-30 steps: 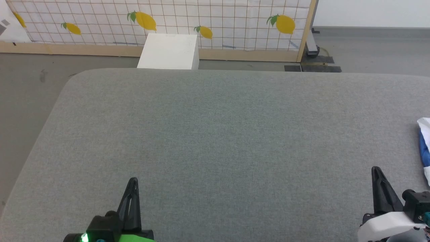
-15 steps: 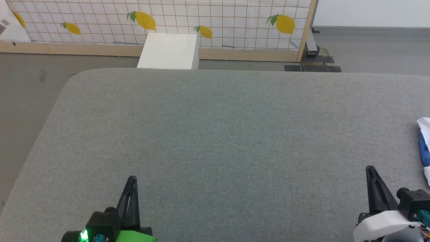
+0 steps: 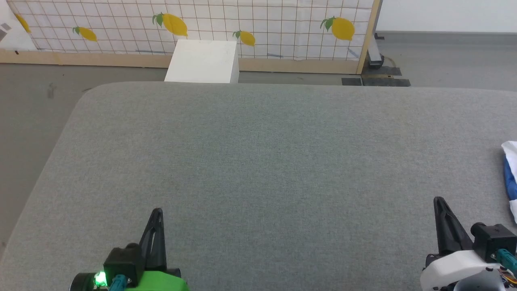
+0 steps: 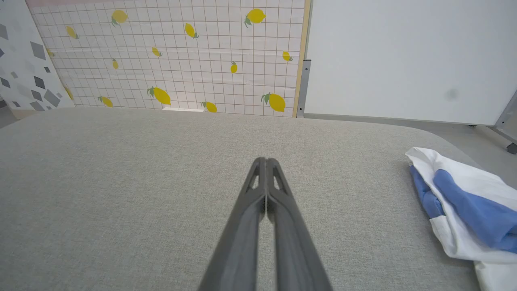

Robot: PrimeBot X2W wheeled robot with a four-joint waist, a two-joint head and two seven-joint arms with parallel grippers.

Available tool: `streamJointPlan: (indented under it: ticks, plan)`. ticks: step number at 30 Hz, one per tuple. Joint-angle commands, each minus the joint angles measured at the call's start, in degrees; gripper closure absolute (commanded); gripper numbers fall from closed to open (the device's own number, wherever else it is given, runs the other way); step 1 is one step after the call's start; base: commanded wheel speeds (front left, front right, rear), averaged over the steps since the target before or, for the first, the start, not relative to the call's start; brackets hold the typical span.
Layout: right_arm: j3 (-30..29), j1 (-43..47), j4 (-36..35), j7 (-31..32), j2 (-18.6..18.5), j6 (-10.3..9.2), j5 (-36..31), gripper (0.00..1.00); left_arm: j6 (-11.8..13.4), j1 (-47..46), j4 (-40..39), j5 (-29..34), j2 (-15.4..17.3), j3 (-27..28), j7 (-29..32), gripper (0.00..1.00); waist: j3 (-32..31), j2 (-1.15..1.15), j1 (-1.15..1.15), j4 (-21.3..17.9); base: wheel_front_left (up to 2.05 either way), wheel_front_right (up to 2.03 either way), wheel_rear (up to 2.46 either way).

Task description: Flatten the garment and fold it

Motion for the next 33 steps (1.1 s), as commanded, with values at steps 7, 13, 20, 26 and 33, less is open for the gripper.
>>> streamJointPlan:
  ticks: [7,13,20,26,33]
  plan:
    - [0.95,-1.26,-0.77,0.87,0.05,-0.03,-0.44,1.00,-0.73,-1.78,0.48,0.76,-0.49,0.75,0.98,1.00,0.02,0.00,0.00,-0.01,0.00,0.00,0.00]
    - [1.52,-1.47,-1.04,1.33,0.06,-0.04,-0.51,1.00,-0.98,-2.26,0.71,1.15,-0.64,1.17,1.68,1.00,0.04,0.00,0.00,-0.02,0.00,0.00,0.00]
    - [2.19,-1.72,-1.37,1.87,0.07,-0.04,-0.60,1.00,-1.27,-2.84,0.98,1.62,-0.81,1.66,2.50,1.00,0.06,0.00,0.00,-0.03,0.00,0.00,0.00]
    - [2.76,-1.93,-1.65,2.32,0.08,-0.04,-0.67,1.00,-1.51,-3.32,1.21,2.01,-0.96,2.08,3.19,1.00,0.08,0.00,0.00,-0.04,0.00,0.00,0.00]
    - [3.41,-2.16,-1.96,2.84,0.08,-0.05,-0.75,1.00,-1.79,-3.87,1.47,2.46,-1.13,2.55,3.99,1.00,0.09,0.00,0.00,-0.05,0.00,0.00,0.00]
